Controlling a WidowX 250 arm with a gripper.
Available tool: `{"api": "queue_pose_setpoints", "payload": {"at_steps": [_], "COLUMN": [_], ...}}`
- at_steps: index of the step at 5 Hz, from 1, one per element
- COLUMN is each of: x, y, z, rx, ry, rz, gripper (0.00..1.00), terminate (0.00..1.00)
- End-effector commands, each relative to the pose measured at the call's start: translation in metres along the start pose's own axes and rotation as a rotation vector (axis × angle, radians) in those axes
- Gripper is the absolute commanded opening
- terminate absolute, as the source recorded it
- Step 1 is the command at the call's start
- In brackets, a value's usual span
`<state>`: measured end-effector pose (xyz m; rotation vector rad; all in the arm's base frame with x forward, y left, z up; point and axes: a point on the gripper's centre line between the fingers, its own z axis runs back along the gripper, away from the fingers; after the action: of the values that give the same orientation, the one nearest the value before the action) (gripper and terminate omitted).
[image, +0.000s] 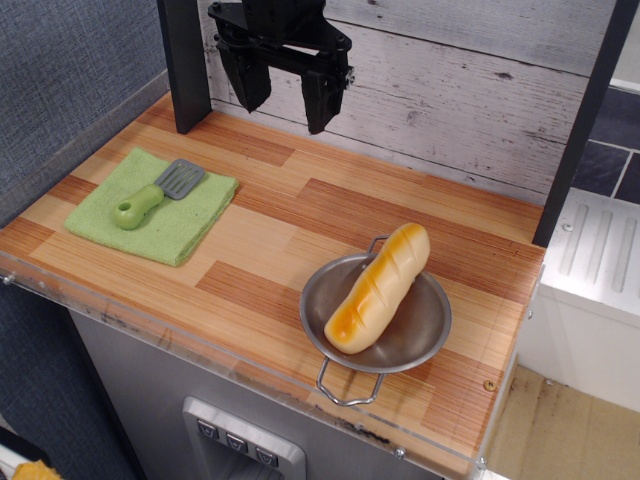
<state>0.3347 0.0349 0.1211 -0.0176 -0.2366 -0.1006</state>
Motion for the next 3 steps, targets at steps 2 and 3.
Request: {"api": "queue_pose_setpoints", "payload": {"at_steps": [2,3], "x": [-0.020,-0.034], "y": [0.030,0.058], "z": [-0.003,-0.009], "rx": [-0.013,0.010], "ry": [0.056,0.078], "rz": [0.074,0.112], "gripper": [1.00,1.00], "terminate": [0.00,0.00]}}
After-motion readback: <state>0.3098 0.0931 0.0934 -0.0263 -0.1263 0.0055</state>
